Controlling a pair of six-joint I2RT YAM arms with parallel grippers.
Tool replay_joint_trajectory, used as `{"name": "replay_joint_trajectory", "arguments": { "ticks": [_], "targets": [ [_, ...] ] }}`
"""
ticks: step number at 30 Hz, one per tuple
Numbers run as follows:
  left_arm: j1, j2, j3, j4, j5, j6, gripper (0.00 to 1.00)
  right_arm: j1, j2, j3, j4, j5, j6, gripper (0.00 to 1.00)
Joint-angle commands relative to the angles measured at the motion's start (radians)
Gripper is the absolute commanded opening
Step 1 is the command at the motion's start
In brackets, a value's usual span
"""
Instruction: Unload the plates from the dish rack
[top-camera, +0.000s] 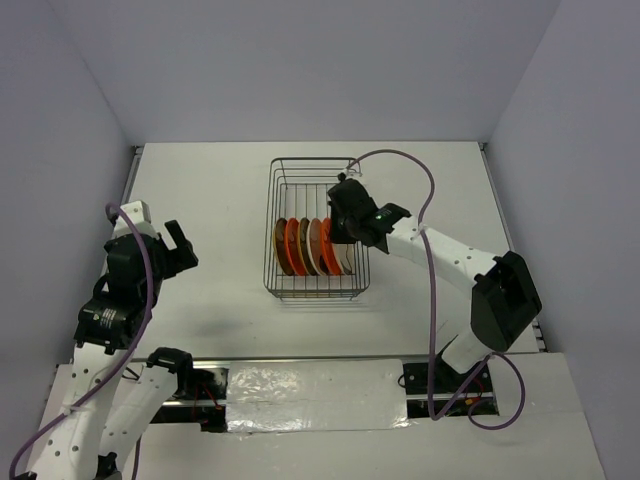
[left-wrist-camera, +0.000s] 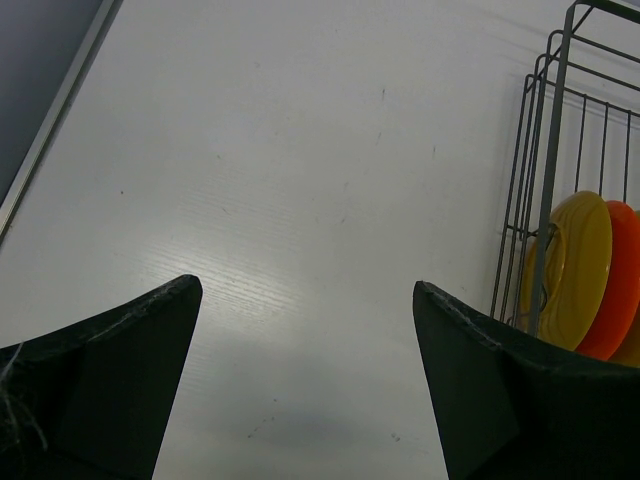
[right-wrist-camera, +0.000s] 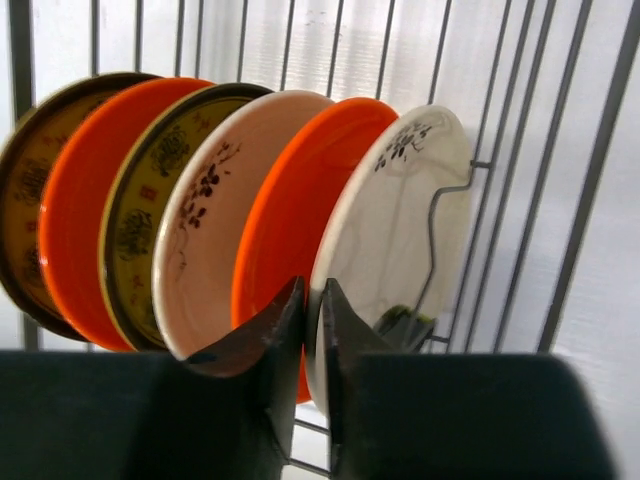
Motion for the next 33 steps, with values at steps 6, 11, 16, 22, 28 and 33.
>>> {"name": "replay_joint_trajectory", "arguments": {
  "ticks": [6, 11, 16, 22, 28, 33],
  "targets": [
    [-0.011, 0.002, -0.001, 0.046, 0.011, 0.022, 1.0, 0.032, -0.103, 0.053, 0.028, 0.013, 0.033, 0.09],
    [-0.011, 0.0, -0.001, 0.044, 0.006, 0.019, 0.99, 0.033, -0.23, 0.138, -0.012, 0.021, 0.024, 0.0],
    [-0.013, -0.003, -0.001, 0.044, 0.003, 0.017, 0.99, 0.03, -0.329, 0.237, -0.09, 0.142, -0.037, 0.0],
    [-0.015, -0.004, -0.001, 0.043, -0.003, 0.016, 1.0, -0.179, -0.206, 0.321, -0.199, 0.241, -0.174, 0.0],
    [-0.016, 0.009, -0.001, 0.043, 0.0, 0.016, 1.0, -0.382, 0.128, 0.448, -0.172, 0.231, -0.303, 0.0],
    [-0.018, 0.02, 0.0, 0.041, -0.003, 0.014, 0.99, -0.454, 0.421, 0.641, -0.207, 0.205, -0.327, 0.0]
  ]
}}
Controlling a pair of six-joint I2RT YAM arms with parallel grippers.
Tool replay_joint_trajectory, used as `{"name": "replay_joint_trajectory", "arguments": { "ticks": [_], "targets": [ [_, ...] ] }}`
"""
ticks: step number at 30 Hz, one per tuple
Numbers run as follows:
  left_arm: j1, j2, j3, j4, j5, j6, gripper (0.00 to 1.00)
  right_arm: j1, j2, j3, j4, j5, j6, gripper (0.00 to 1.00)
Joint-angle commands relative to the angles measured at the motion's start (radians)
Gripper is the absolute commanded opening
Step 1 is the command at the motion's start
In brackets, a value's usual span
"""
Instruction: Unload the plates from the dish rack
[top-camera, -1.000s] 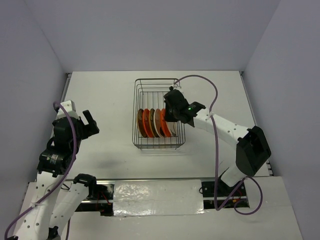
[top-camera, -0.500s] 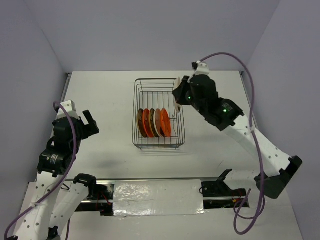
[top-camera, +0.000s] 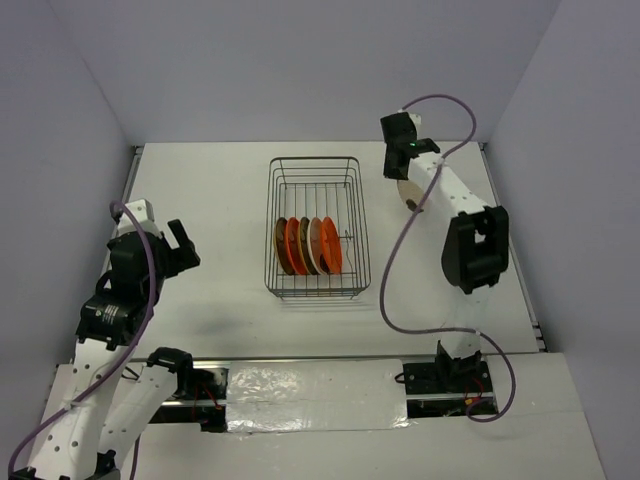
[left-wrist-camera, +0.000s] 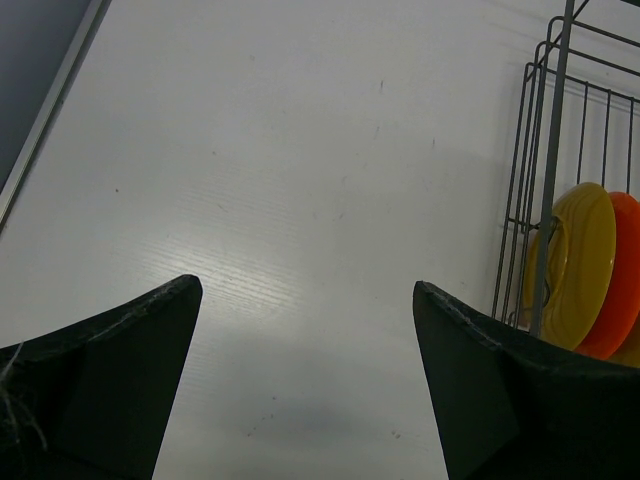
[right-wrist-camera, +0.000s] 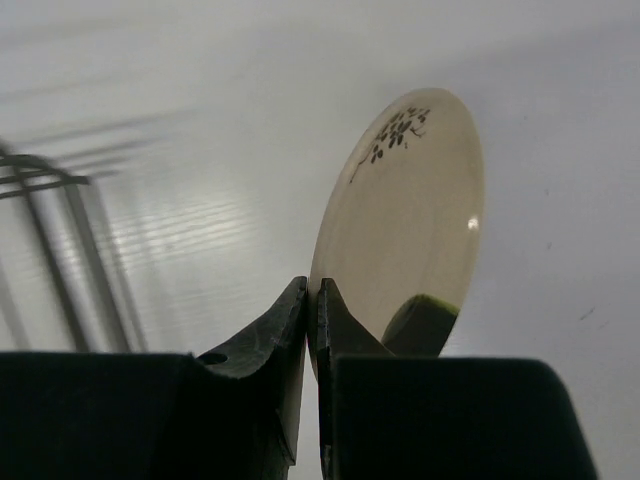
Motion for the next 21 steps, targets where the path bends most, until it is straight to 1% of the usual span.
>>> {"name": "replay_joint_trajectory", "arguments": {
  "ticks": [1, 3, 6, 7, 8, 10, 11, 12, 13, 14, 15, 16, 17, 18, 19, 20, 21],
  "targets": [
    [-0.007, 0.0, 0.0, 0.041, -0.003, 0.016, 0.99, -0.028, 0.089, 0.152, -0.045, 0.008, -0.049, 0.0],
    [-0.009, 0.0, -0.002, 0.042, 0.0, 0.017, 0.99, -0.031, 0.143, 0.181, -0.059, 0.008, -0.046, 0.0],
    [-0.01, 0.006, 0.0, 0.042, 0.002, 0.019, 0.99, -0.033, 0.241, 0.255, -0.125, 0.005, -0.017, 0.1],
    [-0.01, 0.011, 0.0, 0.042, 0.003, 0.019, 0.99, -0.031, 0.248, 0.275, -0.134, -0.003, -0.012, 0.17],
    [-0.01, 0.012, 0.0, 0.041, 0.002, 0.019, 1.0, -0.034, 0.252, 0.284, -0.164, -0.007, 0.009, 0.38],
    [-0.01, 0.017, 0.0, 0.039, 0.0, 0.019, 0.99, -0.033, 0.213, 0.271, -0.174, -0.033, 0.02, 0.56],
    [-0.01, 0.017, 0.001, 0.041, -0.001, 0.017, 0.99, -0.033, 0.185, 0.254, -0.16, -0.058, 0.037, 0.67],
    [-0.01, 0.015, 0.0, 0.039, -0.003, 0.017, 0.99, -0.031, 0.15, 0.234, -0.151, -0.075, 0.046, 0.68],
    [-0.01, 0.014, 0.0, 0.039, -0.003, 0.016, 0.99, -0.029, 0.058, 0.175, -0.105, -0.099, 0.055, 0.69],
    [-0.012, 0.014, 0.0, 0.039, -0.003, 0.016, 0.99, -0.023, 0.003, 0.134, -0.079, -0.16, 0.064, 0.71],
    [-0.012, 0.014, 0.0, 0.036, -0.015, 0.013, 1.0, -0.013, -0.051, 0.06, -0.054, -0.182, 0.071, 0.72],
    [-0.012, 0.015, 0.001, 0.035, -0.021, 0.007, 0.99, 0.022, -0.161, 0.022, -0.01, -0.237, 0.087, 0.73],
    [-0.012, 0.017, 0.001, 0.028, -0.032, 0.002, 0.99, 0.05, -0.216, -0.031, 0.033, -0.277, 0.086, 0.73],
    [-0.01, 0.018, 0.001, 0.028, -0.041, -0.001, 0.99, 0.084, -0.266, -0.127, 0.068, -0.312, 0.086, 0.73],
    [-0.01, 0.018, 0.003, 0.027, -0.046, -0.003, 0.99, 0.121, -0.304, -0.16, 0.097, -0.332, 0.097, 0.73],
    [-0.01, 0.023, 0.001, 0.027, -0.047, -0.006, 0.99, 0.203, -0.356, -0.211, 0.101, -0.323, 0.104, 0.72],
    [-0.01, 0.026, 0.001, 0.027, -0.046, -0.004, 1.0, 0.246, -0.372, -0.234, 0.099, -0.308, 0.112, 0.72]
  ]
}}
